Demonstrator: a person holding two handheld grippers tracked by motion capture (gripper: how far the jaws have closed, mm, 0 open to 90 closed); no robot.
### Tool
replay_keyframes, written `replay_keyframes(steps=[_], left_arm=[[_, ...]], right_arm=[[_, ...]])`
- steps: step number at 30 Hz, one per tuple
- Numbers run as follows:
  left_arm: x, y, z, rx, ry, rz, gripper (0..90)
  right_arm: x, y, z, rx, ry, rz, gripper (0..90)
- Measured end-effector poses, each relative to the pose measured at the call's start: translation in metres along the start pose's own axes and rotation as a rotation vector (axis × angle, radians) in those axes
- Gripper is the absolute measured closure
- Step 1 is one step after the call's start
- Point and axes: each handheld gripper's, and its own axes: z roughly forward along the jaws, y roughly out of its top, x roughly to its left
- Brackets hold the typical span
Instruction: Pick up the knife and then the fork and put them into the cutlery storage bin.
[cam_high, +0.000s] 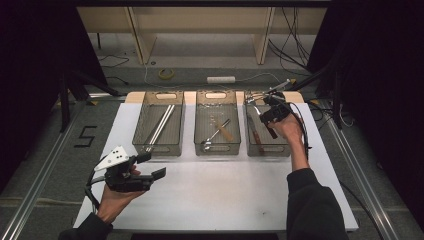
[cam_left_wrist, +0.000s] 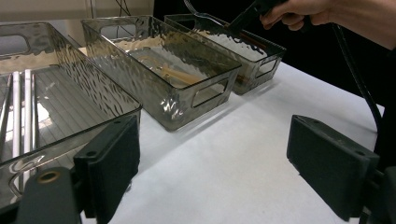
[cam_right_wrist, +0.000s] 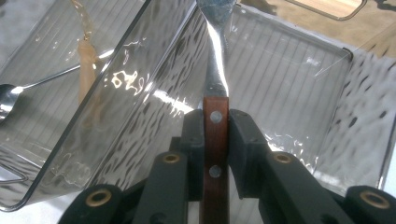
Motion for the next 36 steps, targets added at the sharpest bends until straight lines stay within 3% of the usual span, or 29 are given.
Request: replay_keyframes(steps=[36], left_arm=[[0.000, 0.000, -0.001, 0.001, 0.000, 0.001, 16.9]], right_arm=[[-0.001, -0.011, 0.021, 0.041, -0.017, 0.061, 77.3]])
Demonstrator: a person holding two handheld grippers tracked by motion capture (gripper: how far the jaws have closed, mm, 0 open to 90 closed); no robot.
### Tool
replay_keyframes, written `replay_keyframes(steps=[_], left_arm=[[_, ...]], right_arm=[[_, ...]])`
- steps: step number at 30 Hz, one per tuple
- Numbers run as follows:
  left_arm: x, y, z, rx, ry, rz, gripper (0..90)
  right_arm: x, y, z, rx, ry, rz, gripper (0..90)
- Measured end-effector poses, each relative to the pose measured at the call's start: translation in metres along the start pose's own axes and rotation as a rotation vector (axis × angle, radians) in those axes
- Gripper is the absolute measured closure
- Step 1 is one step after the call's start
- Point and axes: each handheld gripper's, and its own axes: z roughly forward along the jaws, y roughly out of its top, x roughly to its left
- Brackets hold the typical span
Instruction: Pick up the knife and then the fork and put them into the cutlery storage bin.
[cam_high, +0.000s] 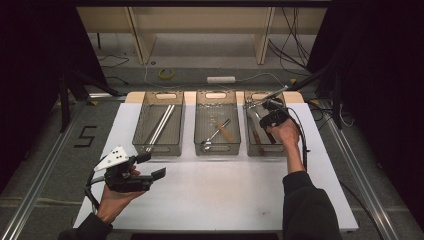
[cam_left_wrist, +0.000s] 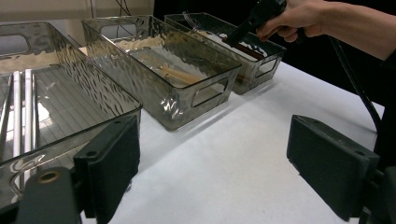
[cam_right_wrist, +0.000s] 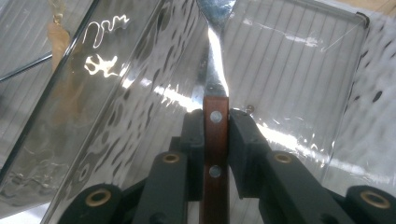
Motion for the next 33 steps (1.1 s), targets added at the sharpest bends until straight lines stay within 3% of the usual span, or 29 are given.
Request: replay_keyframes(steps=[3, 5, 9, 19, 33], left_arm=[[0.000, 0.000, 0.000, 0.001, -0.001, 0.001, 16.9], [0.000, 0.000, 0.000, 0.000, 0.000, -0.001, 16.9], [0.000, 0.000, 0.001, -0.001, 0.000, -0.001, 16.9], [0.000, 0.000, 0.001, 0.001, -0.002, -0.001, 16.9], [0.000, 0.000, 0.001, 0.003, -0.001, -0.001, 16.9]], right_arm=[[-0.001, 0.000, 0.001, -0.002, 0.002, 0.015, 75.8], [-0.001, 0.000, 0.001, 0.001, 0.008, 0.007, 67.9], [0.002, 0.001, -0.004, -0.014, 0.015, -0.022, 64.5], [0.004, 0.000, -0.010, -0.047, 0.055, -0.024, 58.1], [0.011, -0.009, -0.020, -0.112, 0.081, -0.032, 41.1]])
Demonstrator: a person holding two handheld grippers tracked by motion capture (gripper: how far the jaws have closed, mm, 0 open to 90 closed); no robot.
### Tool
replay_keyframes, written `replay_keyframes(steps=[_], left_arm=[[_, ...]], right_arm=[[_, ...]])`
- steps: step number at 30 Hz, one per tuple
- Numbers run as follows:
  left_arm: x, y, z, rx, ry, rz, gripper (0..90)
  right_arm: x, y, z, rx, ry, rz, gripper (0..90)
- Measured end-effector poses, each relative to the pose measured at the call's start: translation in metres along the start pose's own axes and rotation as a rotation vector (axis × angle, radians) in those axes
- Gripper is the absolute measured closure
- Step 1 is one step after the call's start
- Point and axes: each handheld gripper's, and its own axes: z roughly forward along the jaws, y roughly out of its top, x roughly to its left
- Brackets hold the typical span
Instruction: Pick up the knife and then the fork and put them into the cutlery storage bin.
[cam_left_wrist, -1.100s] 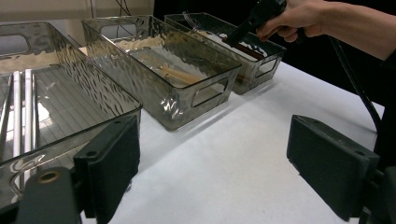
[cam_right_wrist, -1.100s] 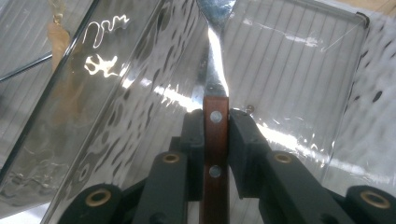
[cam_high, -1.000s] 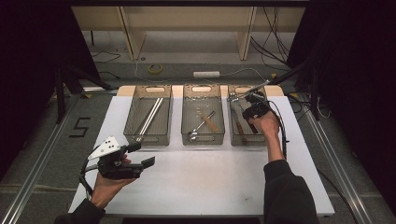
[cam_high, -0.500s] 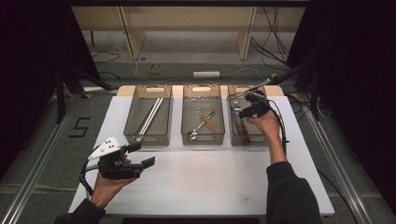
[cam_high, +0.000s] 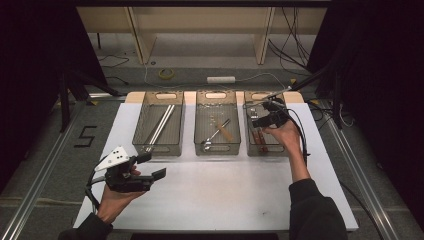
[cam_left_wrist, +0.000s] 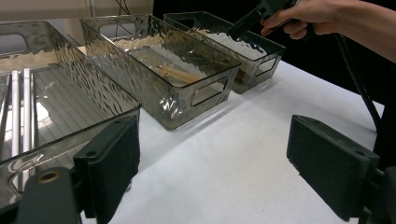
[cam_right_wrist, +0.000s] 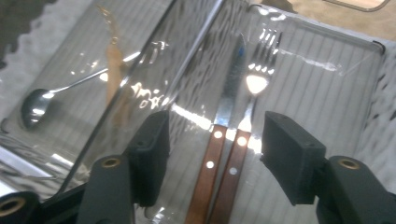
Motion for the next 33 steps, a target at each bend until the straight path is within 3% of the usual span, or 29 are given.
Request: replay_keyframes(steps=[12, 33], left_arm=[[0.000, 0.000, 0.001, 0.002, 0.000, -0.001, 16.9], [0.000, 0.000, 0.001, 0.005, -0.001, 0.002, 16.9]], right_arm=[[0.019, -0.012, -0.015, -0.071, 0.047, -0.030, 33.0], [0.048, -0.048, -0.042, -0.205, 0.113, -0.090, 30.5]])
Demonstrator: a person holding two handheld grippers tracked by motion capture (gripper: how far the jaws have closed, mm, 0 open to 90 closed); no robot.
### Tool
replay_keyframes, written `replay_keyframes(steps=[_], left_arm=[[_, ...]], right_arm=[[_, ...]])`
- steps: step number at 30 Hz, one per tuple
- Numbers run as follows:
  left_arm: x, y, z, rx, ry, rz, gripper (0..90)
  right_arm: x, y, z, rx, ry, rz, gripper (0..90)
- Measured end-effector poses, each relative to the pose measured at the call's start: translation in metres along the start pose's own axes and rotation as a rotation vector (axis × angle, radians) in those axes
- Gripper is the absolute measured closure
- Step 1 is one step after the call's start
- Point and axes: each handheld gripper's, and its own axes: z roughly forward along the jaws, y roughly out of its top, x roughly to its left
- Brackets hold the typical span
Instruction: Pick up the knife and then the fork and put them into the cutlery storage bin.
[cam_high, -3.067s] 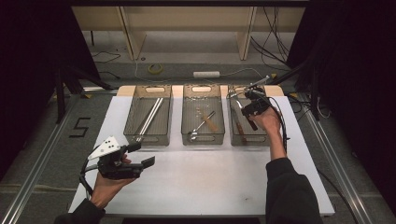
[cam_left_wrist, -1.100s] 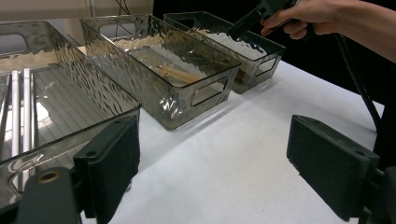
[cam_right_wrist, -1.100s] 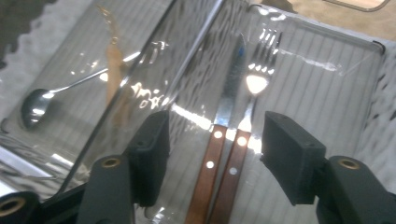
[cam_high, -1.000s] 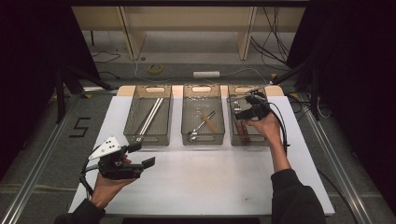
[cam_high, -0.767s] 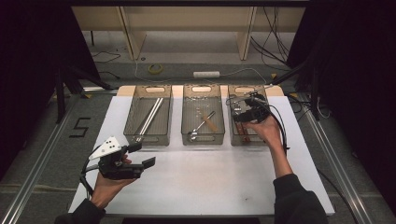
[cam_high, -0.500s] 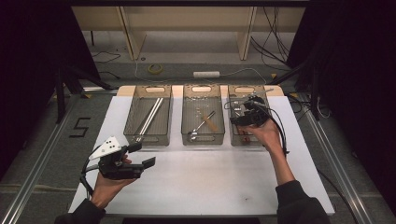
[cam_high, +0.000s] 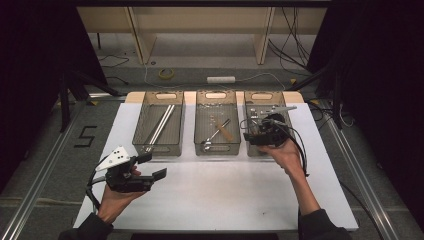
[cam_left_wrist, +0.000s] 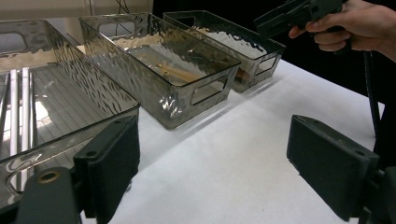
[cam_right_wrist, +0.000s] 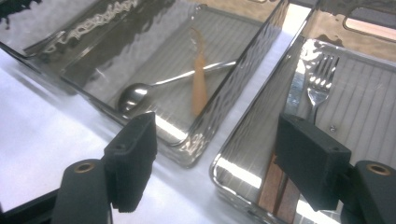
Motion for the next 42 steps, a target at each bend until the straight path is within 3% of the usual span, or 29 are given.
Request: replay_keyframes(steps=[15, 42], left_arm=[[-0.001, 0.000, 0.001, 0.003, 0.002, 0.002, 16.9], [-0.001, -0.001, -0.001, 0.006, 0.001, 0.001, 16.8]], right_arm=[[0.019, -0.017, -0.020, -0.100, 0.068, -0.014, 29.1], [0.032, -0.055, -0.029, -0.181, 0.162, -0.001, 26.3]])
